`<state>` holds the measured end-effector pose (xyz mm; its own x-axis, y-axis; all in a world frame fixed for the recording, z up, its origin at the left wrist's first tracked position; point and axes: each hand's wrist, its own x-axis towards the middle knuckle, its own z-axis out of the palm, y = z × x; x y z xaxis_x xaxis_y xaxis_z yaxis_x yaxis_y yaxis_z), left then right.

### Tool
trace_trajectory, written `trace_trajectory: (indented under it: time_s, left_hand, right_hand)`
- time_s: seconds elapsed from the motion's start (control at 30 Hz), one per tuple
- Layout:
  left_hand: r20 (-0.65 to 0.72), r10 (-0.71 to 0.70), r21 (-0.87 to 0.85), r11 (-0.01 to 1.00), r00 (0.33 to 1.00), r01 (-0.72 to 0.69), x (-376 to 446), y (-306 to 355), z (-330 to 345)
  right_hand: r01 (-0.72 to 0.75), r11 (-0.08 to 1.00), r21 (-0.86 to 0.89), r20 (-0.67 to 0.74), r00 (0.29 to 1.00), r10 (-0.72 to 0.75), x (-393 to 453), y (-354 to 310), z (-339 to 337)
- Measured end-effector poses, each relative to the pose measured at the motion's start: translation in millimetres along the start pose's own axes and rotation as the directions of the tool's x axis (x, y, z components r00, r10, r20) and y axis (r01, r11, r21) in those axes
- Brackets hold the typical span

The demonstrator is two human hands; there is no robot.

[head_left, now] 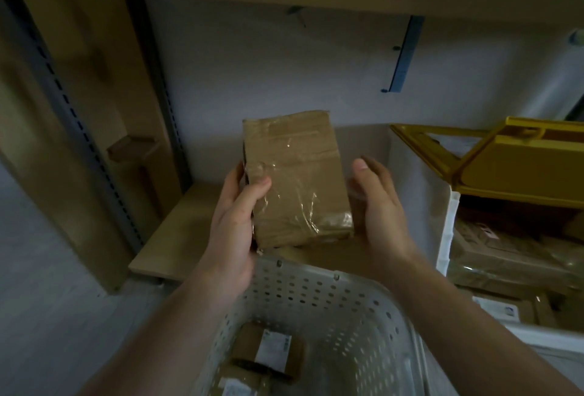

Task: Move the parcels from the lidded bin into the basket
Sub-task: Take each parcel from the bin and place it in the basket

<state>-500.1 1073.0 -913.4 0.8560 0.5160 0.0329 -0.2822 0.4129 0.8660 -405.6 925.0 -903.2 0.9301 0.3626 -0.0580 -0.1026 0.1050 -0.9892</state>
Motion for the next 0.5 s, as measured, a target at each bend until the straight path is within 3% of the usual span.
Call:
trace_trajectory:
  time_s: [0.1,0.27,0.5]
  left_hand:
    - [0.080,0.073,0.070,0.994,0.994,-0.079,-2,-4,5]
    - [0.162,0.142,0.212,0.961,0.976,-0.175,-2,-9,7]
    - [0.136,0.175,0.278,0.938,0.975,-0.207,-2,-15,12]
  right_hand:
    - [-0.254,0.958,0.135,0.209,0.952,0.224,4,3,-5]
    - [-0.230,0.961,0.153,0.165,0.965,0.205,8,11,-8]
    - [-0.225,0.967,0.117,0.101,0.972,0.213,7,10,-11]
